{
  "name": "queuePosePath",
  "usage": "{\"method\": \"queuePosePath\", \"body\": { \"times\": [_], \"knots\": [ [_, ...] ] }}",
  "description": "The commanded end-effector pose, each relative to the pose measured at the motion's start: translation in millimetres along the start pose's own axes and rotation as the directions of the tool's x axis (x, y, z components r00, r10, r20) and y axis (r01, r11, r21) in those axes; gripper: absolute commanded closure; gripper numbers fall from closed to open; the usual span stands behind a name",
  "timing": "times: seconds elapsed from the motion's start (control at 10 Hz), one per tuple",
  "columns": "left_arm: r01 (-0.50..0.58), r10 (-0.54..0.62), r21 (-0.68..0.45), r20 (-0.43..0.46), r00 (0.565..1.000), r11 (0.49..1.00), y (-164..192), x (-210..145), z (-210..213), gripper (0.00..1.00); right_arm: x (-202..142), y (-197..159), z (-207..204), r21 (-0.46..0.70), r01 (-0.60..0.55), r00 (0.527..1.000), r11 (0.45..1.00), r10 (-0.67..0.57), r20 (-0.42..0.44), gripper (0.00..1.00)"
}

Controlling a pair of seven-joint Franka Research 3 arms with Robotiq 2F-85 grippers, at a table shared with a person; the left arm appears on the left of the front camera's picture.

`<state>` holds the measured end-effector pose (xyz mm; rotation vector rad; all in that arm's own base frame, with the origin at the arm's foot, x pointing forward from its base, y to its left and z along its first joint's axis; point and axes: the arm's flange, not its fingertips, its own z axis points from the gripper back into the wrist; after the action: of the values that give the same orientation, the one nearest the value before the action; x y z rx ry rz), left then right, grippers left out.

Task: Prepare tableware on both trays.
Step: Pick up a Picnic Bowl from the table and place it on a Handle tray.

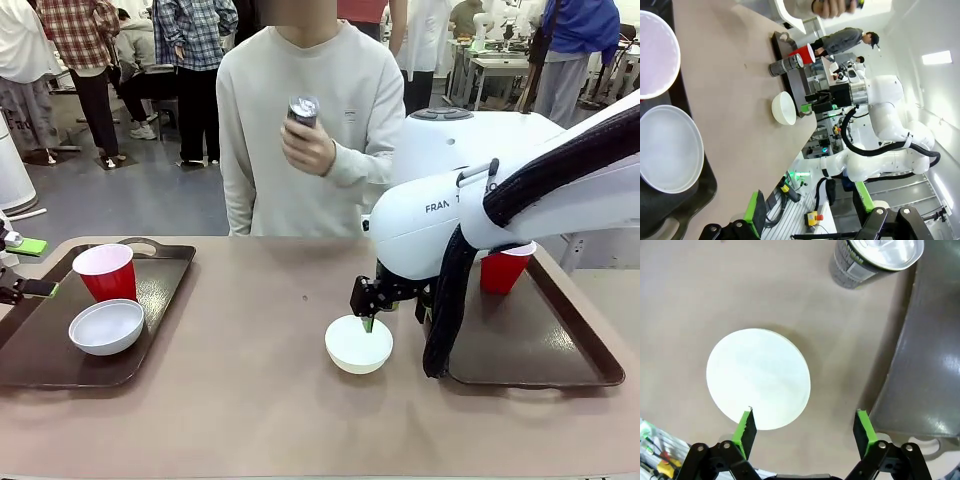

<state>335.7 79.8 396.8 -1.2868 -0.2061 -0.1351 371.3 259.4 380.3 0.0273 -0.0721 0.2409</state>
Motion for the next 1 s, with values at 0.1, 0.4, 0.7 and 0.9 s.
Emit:
{"method": "queuePosePath", "body": {
  "times": [0.1,0.4,0.7,0.9],
  "knots": [
    [0.025,-0.025,-0.015,0.015,1.000,1.000,0,-1,0,0.08,-69,-22,46,-0.072,0.036,0.996,0.997,-0.042,-0.081,0.00],
    [0.025,-0.025,-0.015,0.015,1.000,1.000,0,-1,0,0.08,-166,-64,89,-0.050,0.016,0.997,0.999,-0.020,-0.080,0.00],
    [0.025,-0.025,-0.015,0.015,1.000,1.000,0,-1,0,0.08,-158,-63,71,0.004,-0.006,0.990,1.000,0.007,-0.138,0.00],
    [0.025,-0.025,-0.015,0.015,1.000,1.000,0,-1,0,0.08,-158,-61,71,0.017,-0.006,0.991,1.000,0.008,-0.132,0.00]
  ]
}}
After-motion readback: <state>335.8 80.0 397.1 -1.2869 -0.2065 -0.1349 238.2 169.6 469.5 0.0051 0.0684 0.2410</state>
